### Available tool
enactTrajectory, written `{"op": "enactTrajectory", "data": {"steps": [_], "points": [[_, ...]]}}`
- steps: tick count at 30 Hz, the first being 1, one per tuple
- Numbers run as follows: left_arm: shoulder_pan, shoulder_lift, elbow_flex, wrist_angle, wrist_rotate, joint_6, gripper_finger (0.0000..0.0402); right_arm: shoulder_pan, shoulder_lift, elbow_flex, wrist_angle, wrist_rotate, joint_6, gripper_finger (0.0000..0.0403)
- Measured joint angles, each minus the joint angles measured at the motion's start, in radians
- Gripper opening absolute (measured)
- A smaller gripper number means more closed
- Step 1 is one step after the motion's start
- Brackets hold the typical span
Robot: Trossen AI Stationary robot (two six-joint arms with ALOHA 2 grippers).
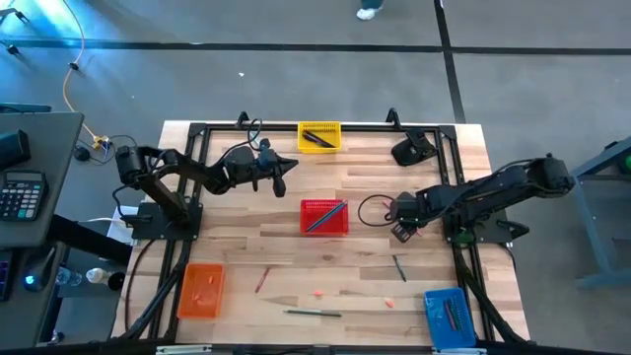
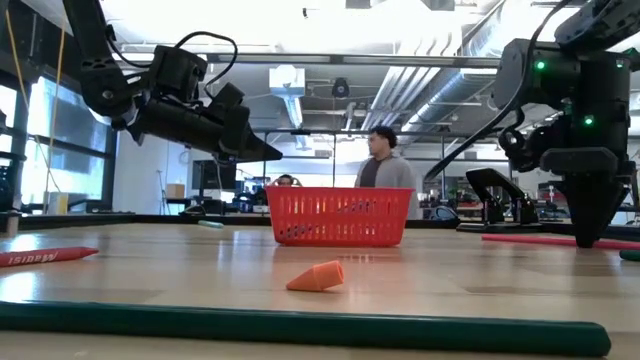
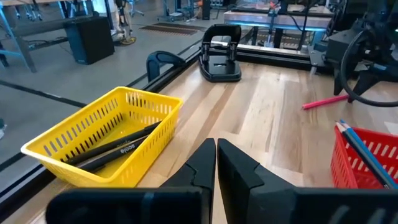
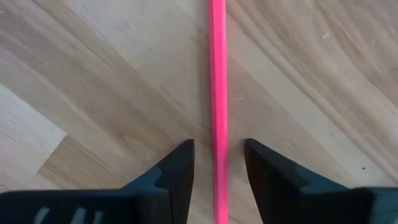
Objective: Sort crayons/erasers/pens/pencils in bins
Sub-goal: Put the pink pencil into the red bin
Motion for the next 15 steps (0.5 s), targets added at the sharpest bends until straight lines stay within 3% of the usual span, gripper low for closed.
{"op": "enactTrajectory", "data": {"steps": [4,12,15], "points": [[0.0,0.0,0.0,-0.004,0.0,0.015,0.0007,-0.001,0.0,0.0,0.005,-0.005,-0.028,0.0107],[0.0,0.0,0.0,-0.011,0.0,0.017,0.0007,-0.029,0.003,0.006,0.007,-0.036,-0.057,0.0013],[-0.001,0.0,0.0,-0.015,0.0,0.018,0.0007,-0.039,0.009,0.047,-0.031,-0.028,-0.106,0.0008]]}}
